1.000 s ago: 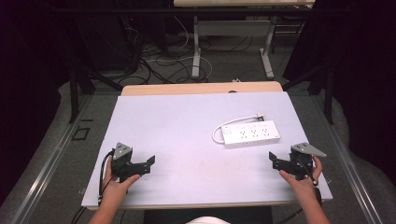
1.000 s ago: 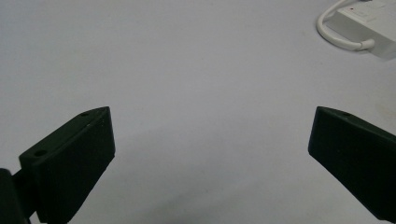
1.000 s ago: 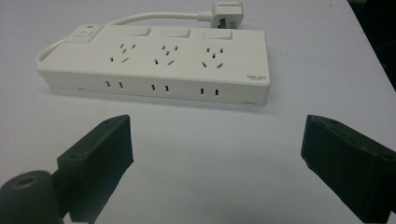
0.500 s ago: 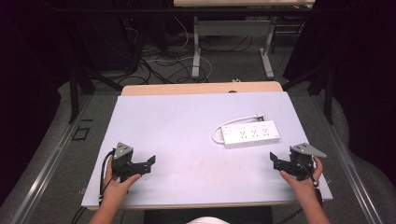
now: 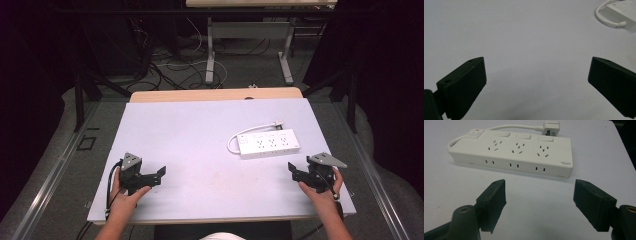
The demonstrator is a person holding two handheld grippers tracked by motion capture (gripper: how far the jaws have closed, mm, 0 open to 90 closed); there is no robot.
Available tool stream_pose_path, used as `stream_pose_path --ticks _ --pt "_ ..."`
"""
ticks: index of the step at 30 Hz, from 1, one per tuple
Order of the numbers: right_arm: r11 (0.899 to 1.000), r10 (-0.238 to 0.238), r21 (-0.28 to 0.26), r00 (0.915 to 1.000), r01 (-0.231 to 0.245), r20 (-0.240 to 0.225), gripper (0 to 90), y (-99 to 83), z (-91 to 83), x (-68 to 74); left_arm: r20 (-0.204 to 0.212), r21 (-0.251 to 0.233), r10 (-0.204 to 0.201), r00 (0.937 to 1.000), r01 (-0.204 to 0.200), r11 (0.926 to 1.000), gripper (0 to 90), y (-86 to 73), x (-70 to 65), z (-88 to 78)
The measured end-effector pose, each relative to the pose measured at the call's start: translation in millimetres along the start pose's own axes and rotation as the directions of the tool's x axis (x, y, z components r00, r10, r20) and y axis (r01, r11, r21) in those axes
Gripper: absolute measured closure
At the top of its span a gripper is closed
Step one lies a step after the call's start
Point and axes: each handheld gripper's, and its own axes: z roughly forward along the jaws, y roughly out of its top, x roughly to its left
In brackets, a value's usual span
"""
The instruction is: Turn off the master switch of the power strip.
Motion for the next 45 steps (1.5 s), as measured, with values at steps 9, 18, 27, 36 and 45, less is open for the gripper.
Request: stream_pose_path --ticks 9,18,27,36,45 --pt "1.000 -0.009 0.006 1.0000 0.009 -0.003 33.1 2.2 2.6 5.6 -0.004 0.004 0.012 0.9999 -0.012 0.9999 1.9 -0.3 0.3 0.6" --pt "0.999 -0.034 0.013 0.9994 0.034 -0.013 38.1 5.6 7.2 10.0 -0.004 0.002 0.007 1.0000 -0.007 1.0000 2.0 -0.3 0.1 0.7" --pt "0.999 -0.049 0.019 0.9985 0.050 -0.024 39.8 6.3 10.8 15.6 -0.006 0.003 0.007 1.0000 -0.007 1.0000 2.3 -0.5 0.2 0.8" --pt "0.998 -0.033 0.046 0.9957 0.037 -0.087 50.4 9.0 16.7 22.7 -0.005 0.001 0.007 1.0000 -0.007 1.0000 2.6 -0.4 -0.6 1.4" --pt "0.996 -0.057 0.055 0.9926 0.063 -0.107 64.3 14.8 20.3 31.8 -0.003 0.007 0.009 1.0000 -0.009 0.9999 2.8 -0.5 -1.3 2.9"
